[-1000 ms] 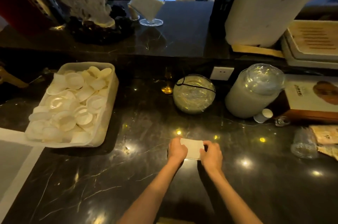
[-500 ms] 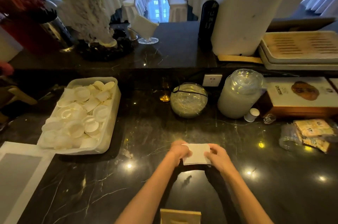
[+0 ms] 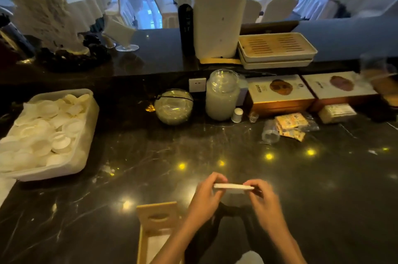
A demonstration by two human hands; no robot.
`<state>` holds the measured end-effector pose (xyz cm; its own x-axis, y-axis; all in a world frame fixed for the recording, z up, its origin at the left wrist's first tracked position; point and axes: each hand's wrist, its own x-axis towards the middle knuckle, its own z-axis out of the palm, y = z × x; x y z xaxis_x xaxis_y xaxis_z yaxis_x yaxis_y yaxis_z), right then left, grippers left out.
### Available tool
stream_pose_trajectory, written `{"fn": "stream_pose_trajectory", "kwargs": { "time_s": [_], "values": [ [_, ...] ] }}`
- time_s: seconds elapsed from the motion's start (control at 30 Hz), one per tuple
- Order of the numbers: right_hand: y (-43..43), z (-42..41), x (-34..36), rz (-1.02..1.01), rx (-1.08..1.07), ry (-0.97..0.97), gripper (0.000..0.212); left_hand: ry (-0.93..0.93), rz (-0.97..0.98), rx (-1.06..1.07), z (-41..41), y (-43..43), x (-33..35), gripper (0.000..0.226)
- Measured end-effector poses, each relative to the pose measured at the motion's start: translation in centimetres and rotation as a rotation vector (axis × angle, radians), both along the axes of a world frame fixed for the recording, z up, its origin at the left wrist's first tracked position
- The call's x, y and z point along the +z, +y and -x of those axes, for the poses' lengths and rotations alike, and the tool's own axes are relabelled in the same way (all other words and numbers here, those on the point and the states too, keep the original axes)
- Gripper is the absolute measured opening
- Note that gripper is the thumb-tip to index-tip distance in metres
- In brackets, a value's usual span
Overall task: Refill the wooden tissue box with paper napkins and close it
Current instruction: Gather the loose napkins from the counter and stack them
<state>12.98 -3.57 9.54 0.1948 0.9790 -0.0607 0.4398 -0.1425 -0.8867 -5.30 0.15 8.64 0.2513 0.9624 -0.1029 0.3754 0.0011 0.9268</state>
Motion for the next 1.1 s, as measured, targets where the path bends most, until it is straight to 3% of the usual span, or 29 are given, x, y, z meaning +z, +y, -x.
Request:
{"fn": "stream_pose_trajectory", "kwargs": {
  "time_s": [0.13,0.4,0.67,1.1],
  "values": [
    [-3.7,-2.6,-3.3,0.130,0.027,-0.004,0.037,0.055,0.051,0.062,-2.8,-4.8,-3.4,0.019],
    [-7.4,-5.5,-6.1,0.109,0.073,-0.002,0.038,0.143,-0.057,0.113,-5.8,-9.8,-6.1,0.024],
    [-7.3,-6.3,-9.5,0.297,0.162,0.151,0.076,0.220,-0.013,0.102,-7.3,-11.1,-9.3,0.030],
    [-7.1,-5.2,-9.0,0.392,0.443,0.272,0.093,0.244,-0.043,0.079,-7.8,-11.0,-10.2,0.033]
  ]
}}
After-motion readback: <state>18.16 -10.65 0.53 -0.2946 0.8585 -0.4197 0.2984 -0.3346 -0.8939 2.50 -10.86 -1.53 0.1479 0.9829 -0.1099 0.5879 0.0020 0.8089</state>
